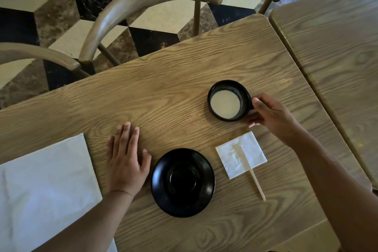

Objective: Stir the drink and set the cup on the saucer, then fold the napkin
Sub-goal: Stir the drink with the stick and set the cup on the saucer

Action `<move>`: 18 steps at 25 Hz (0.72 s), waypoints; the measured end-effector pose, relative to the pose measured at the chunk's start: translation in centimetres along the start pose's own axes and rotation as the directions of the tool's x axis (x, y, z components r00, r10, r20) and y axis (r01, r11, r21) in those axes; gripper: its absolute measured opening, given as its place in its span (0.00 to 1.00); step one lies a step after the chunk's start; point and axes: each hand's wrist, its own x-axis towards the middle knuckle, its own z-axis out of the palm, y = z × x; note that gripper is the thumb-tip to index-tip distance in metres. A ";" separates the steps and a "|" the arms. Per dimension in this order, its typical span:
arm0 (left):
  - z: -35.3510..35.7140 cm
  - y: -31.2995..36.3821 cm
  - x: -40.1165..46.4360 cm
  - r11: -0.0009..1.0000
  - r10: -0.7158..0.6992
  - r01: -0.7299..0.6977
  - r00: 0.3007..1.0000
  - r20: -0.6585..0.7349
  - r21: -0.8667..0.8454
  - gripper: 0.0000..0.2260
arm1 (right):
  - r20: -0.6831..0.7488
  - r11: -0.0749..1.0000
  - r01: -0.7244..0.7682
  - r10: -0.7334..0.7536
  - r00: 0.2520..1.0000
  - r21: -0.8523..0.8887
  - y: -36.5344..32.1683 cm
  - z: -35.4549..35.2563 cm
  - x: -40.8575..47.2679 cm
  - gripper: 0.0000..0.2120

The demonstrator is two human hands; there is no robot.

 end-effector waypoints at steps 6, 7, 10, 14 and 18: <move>0.0 0.0 0.0 1.000 0.005 -0.005 1.000 0.001 -0.002 0.28 | -0.008 0.998 0.039 -0.039 0.999 0.046 -0.1 0.4 0.1 0.13; 0.1 0.0 0.0 1.000 0.008 -0.008 1.000 -0.004 -0.001 0.28 | -0.001 0.998 0.037 -0.037 0.999 0.055 -0.2 0.5 -0.1 0.13; 0.1 -0.1 -0.1 1.000 0.006 -0.006 1.000 -0.012 -0.005 0.28 | 0.019 0.996 0.051 -0.053 0.998 0.069 -0.1 0.6 -0.2 0.12; 0.1 0.0 0.0 1.000 0.001 -0.001 1.000 -0.011 -0.004 0.28 | 0.090 0.997 0.047 -0.052 0.995 0.061 -0.2 1.0 -1.1 0.26; 0.0 0.0 -0.1 1.000 -0.016 0.016 1.000 -0.003 -0.007 0.28 | 0.151 0.997 0.048 -0.057 0.987 0.064 -0.4 2.2 -2.5 0.25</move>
